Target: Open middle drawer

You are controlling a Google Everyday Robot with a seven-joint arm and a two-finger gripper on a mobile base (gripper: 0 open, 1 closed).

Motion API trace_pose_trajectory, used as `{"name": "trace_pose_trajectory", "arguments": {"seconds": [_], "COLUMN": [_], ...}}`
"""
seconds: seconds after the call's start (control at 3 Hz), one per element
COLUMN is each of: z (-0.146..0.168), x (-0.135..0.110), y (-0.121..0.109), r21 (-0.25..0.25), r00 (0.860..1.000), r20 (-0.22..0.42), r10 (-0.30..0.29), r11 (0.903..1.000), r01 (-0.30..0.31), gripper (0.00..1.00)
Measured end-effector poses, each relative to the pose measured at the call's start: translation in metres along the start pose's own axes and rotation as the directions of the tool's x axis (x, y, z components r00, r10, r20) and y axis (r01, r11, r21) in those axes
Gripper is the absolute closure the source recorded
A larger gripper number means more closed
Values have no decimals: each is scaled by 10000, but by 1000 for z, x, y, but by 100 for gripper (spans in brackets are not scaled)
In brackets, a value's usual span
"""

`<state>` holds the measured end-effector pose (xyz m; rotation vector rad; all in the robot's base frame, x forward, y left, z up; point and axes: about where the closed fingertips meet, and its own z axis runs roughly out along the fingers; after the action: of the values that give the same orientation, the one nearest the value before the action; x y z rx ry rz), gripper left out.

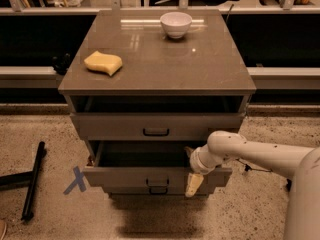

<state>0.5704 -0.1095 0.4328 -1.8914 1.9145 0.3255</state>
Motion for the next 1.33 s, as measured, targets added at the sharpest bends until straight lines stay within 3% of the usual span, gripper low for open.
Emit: {"name": "trace_pose_trajectory", "arguments": {"seconds": [0.33, 0.67, 1.0, 1.33], "z": [0, 3, 2, -4], "x": [0, 23, 41, 48], "y": [0, 8, 13, 28], "r21": [-1, -409, -566, -746], "r00": [10000, 9993, 9979, 9974], "r20": [0, -382, -649, -719], "r10": [0, -53, 85, 106], "r11": [10000, 9992, 9983, 9971], "r01": [0, 37, -121, -160], "gripper": [0, 2, 23, 55]}}
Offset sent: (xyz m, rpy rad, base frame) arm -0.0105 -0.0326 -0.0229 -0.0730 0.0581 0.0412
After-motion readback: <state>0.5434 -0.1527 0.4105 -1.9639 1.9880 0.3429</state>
